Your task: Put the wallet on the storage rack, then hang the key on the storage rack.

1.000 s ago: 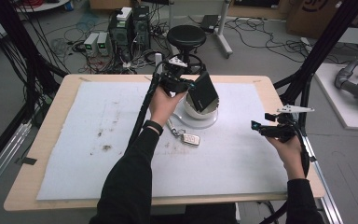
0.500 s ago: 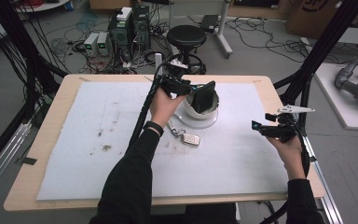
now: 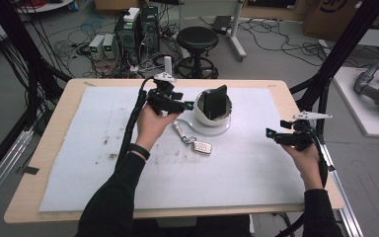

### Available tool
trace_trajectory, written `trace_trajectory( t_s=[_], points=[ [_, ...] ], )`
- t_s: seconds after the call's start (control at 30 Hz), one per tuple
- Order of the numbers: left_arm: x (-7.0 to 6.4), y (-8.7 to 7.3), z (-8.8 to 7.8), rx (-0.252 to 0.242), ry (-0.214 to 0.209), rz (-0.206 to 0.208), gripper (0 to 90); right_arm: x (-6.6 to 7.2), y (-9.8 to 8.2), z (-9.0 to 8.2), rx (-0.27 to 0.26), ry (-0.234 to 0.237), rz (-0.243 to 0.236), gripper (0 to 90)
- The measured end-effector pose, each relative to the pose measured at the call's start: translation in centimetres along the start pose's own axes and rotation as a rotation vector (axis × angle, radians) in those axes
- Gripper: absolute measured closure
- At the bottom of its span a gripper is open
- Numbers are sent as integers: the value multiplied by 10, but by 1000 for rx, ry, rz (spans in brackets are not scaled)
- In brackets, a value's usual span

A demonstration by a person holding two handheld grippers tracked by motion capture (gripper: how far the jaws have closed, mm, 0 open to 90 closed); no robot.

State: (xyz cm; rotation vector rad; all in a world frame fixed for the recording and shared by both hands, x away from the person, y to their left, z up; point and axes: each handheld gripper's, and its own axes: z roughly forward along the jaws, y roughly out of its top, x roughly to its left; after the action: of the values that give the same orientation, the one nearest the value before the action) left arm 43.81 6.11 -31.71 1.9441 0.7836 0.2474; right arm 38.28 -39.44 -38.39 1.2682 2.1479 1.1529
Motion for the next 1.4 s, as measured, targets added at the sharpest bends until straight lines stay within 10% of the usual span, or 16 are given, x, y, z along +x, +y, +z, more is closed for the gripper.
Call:
trace_trajectory(
  t_s=[0.47,0.83,1.4],
  points=[
    [-19,-45,-57,-19,63,64,325,2,1,4,11,-5,-5,209],
    [0,-95,-83,-29,104,18,312,5,1,6,26,-7,-11,209],
    [21,-106,-110,-115,153,-30,306,34,10,21,15,68,-60,245]
  ],
)
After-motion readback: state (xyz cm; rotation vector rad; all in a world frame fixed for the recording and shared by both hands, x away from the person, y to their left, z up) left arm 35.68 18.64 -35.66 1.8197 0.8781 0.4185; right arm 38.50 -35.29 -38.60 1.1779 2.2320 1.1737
